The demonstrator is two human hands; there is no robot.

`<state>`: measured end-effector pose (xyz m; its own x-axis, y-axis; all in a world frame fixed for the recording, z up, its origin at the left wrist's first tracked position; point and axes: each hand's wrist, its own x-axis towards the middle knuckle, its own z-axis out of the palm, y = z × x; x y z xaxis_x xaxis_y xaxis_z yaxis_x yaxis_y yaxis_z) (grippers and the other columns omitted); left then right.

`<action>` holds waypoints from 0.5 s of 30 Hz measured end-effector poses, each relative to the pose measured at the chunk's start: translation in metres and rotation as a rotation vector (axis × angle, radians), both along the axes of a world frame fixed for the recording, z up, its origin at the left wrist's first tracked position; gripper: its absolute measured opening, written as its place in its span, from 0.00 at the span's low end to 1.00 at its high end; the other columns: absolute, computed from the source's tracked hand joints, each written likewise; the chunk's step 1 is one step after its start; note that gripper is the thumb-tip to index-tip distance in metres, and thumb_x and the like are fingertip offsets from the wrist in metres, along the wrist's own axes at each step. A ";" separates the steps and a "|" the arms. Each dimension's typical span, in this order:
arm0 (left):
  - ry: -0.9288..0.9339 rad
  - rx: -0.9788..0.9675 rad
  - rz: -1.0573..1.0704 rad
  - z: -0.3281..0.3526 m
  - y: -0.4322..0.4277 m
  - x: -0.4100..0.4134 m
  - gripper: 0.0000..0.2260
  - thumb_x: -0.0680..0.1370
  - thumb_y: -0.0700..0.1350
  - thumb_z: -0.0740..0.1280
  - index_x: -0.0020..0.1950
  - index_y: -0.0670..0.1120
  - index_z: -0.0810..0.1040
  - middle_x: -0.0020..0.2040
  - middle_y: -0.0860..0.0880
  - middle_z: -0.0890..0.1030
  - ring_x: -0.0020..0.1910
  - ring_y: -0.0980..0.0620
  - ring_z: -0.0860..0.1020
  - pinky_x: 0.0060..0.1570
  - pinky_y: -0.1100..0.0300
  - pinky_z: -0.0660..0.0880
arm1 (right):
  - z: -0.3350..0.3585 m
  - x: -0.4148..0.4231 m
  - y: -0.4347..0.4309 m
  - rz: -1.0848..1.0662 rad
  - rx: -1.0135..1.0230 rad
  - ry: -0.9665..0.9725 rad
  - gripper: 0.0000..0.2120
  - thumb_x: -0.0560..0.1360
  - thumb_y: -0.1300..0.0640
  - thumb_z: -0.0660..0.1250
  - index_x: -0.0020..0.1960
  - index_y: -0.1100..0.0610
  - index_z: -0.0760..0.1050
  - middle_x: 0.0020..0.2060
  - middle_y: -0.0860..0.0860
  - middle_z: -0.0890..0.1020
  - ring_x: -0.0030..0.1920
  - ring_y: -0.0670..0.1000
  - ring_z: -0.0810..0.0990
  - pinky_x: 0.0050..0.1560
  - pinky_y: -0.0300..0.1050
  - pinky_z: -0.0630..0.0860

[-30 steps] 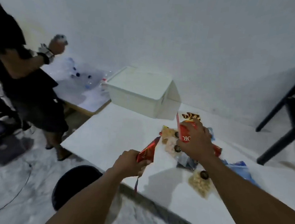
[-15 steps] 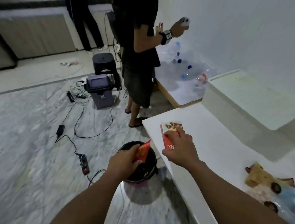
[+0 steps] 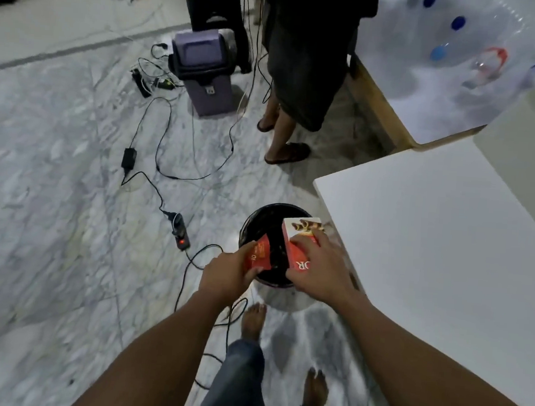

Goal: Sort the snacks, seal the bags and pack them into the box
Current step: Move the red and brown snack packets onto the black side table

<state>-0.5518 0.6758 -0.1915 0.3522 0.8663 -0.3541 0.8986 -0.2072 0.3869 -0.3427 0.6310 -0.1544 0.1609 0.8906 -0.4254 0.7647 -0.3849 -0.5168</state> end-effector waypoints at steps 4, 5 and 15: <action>0.015 -0.082 0.005 -0.045 0.040 -0.002 0.28 0.79 0.61 0.64 0.77 0.57 0.63 0.53 0.46 0.84 0.53 0.42 0.81 0.46 0.53 0.75 | -0.045 -0.008 0.025 -0.066 -0.095 0.021 0.33 0.64 0.44 0.70 0.68 0.42 0.69 0.74 0.51 0.63 0.70 0.62 0.65 0.69 0.55 0.66; 0.009 -0.111 0.013 -0.058 0.050 0.000 0.28 0.79 0.61 0.64 0.77 0.57 0.64 0.53 0.46 0.84 0.52 0.43 0.82 0.46 0.53 0.76 | -0.059 -0.007 0.029 -0.070 -0.101 0.008 0.32 0.64 0.44 0.70 0.68 0.43 0.69 0.73 0.51 0.64 0.69 0.61 0.65 0.68 0.54 0.66; -0.102 -0.308 0.155 -0.209 0.103 0.025 0.29 0.77 0.61 0.67 0.76 0.57 0.66 0.59 0.47 0.83 0.57 0.45 0.82 0.57 0.50 0.79 | -0.224 -0.003 0.062 -0.167 -0.178 0.070 0.32 0.59 0.46 0.72 0.62 0.49 0.75 0.67 0.54 0.72 0.64 0.60 0.73 0.58 0.57 0.77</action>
<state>-0.5272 0.7788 -0.4001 0.2721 0.7705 -0.5765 0.8637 0.0686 0.4993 -0.3461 0.6927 -0.3785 0.2640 0.7642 -0.5884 0.6476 -0.5926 -0.4790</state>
